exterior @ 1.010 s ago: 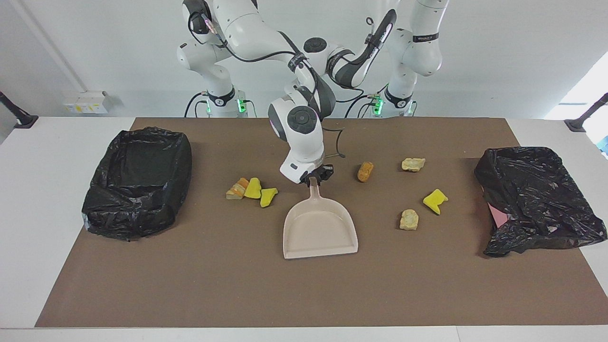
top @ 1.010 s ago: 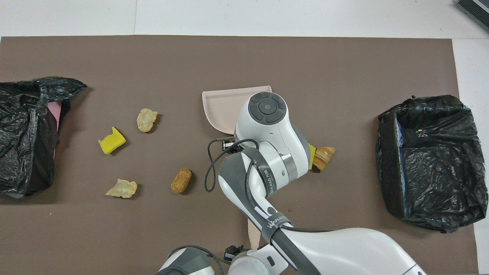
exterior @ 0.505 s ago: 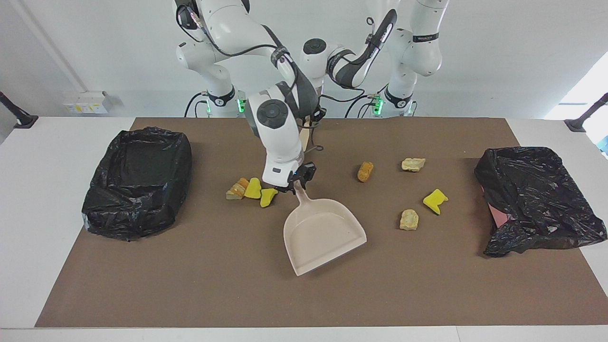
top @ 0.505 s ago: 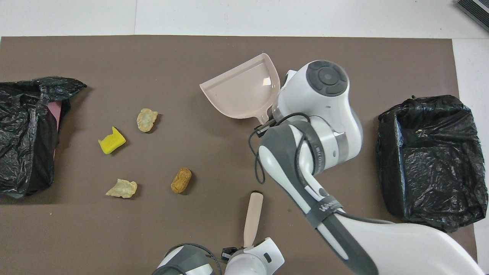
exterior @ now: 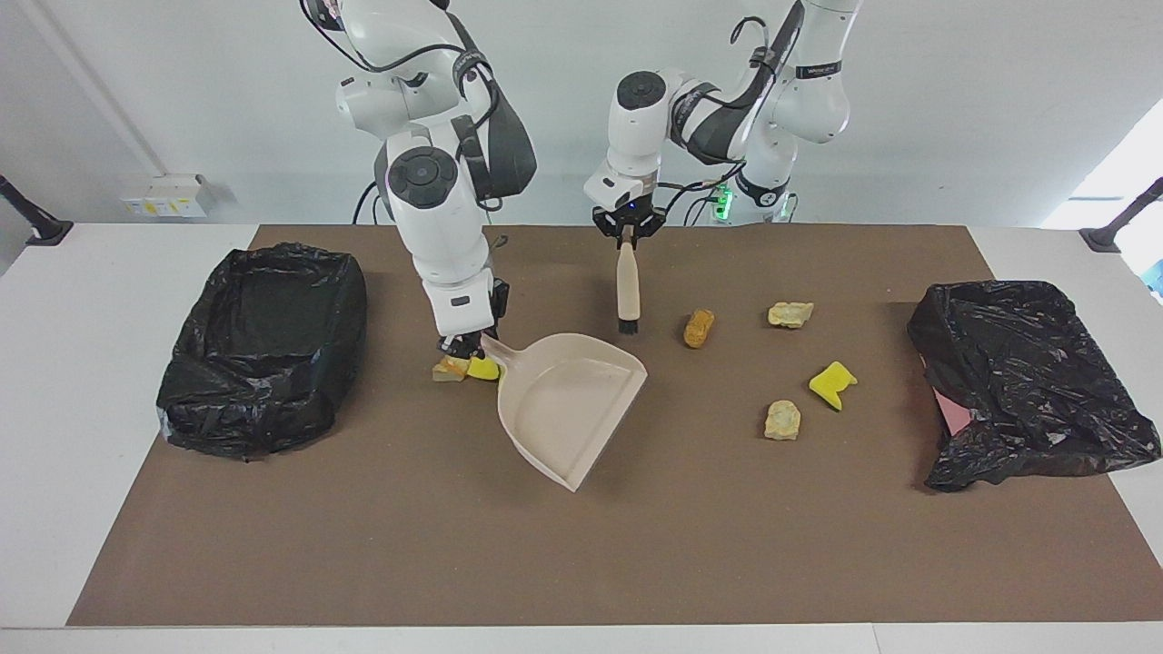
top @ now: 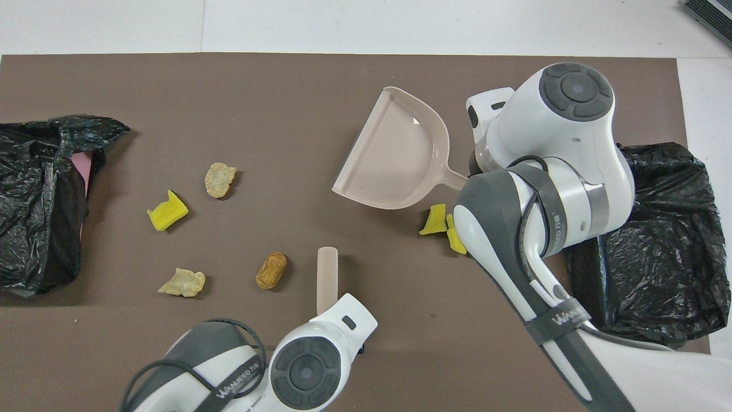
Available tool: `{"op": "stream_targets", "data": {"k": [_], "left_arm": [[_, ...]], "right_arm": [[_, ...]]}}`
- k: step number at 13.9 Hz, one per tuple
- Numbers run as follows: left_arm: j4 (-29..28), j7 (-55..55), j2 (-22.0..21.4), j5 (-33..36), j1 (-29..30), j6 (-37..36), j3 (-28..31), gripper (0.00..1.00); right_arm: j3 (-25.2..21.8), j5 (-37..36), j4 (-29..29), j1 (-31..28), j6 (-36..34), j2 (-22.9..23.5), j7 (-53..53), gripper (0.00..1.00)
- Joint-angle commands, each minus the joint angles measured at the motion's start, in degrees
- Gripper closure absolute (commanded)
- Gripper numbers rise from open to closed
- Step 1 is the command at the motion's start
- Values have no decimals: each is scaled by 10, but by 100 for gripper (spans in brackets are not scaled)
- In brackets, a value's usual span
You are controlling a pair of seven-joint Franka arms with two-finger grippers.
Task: Sweep and dump trash in bin
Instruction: 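Set the dustpan near the chunks while the left gripper grasps the brush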
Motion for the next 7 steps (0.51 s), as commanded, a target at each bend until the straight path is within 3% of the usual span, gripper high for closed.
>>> {"op": "stream_targets", "data": {"k": [1, 7], "left_arm": [[46, 2, -10, 29, 71, -66, -6, 100], [67, 62, -14, 93, 195, -125, -6, 100]], "right_arm": [[7, -50, -13, -6, -11, -3, -86, 100], [12, -53, -46, 39, -32, -5, -103, 100]]}}
